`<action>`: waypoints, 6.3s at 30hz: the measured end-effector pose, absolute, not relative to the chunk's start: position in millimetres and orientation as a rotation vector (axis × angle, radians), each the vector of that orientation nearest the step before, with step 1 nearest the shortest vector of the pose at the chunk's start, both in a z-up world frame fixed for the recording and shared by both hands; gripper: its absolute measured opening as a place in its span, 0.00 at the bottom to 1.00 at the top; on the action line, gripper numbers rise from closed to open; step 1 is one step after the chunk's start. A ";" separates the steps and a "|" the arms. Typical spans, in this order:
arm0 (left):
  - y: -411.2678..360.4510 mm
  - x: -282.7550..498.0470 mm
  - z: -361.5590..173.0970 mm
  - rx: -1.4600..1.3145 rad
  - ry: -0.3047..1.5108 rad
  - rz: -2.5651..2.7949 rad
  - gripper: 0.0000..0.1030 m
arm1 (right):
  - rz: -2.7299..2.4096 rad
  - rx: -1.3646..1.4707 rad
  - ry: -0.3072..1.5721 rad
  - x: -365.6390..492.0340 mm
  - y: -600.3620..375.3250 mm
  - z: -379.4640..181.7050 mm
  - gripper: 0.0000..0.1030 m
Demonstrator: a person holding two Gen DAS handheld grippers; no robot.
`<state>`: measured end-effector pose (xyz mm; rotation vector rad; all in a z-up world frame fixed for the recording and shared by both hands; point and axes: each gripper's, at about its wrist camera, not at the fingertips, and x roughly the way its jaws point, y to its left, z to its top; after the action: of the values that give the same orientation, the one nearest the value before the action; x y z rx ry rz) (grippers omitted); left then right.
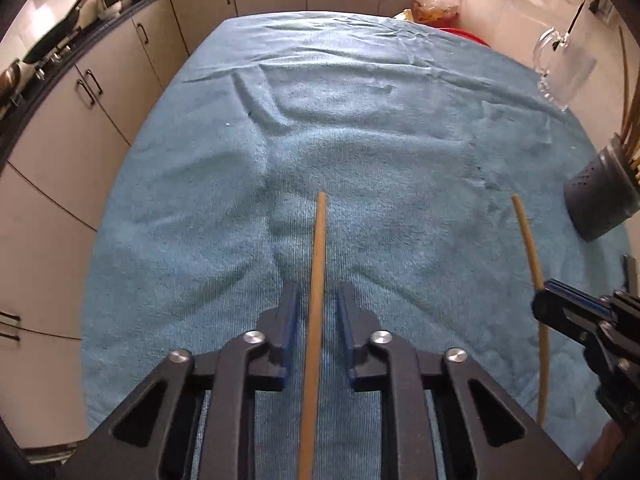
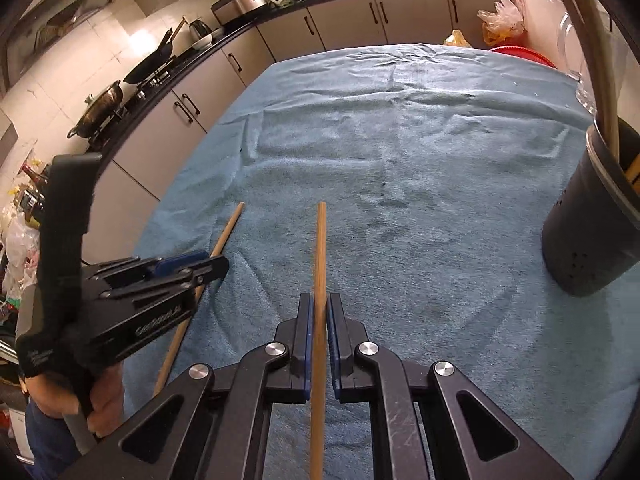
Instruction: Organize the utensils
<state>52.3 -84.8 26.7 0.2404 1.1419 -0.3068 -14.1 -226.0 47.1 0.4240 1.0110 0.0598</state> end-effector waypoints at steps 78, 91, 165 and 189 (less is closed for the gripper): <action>-92.3 -110.1 184.6 0.075 0.651 -0.485 0.06 | -0.049 0.387 0.427 -186.3 -256.8 163.4 0.07; -147.2 -101.1 229.3 0.028 0.633 -0.651 0.06 | -0.224 0.476 0.306 -230.5 -340.9 196.9 0.07; -267.8 -23.6 183.3 0.083 0.568 -0.609 0.31 | -0.358 0.530 0.448 -146.8 -423.8 146.3 0.10; -212.1 -68.0 155.0 0.178 0.588 -0.379 0.85 | -0.588 0.370 0.542 -204.0 -370.3 148.6 0.95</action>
<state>-68.0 -212.1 155.0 0.1778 0.5882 -0.3788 -204.0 -370.3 148.6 0.3695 0.5421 -0.5877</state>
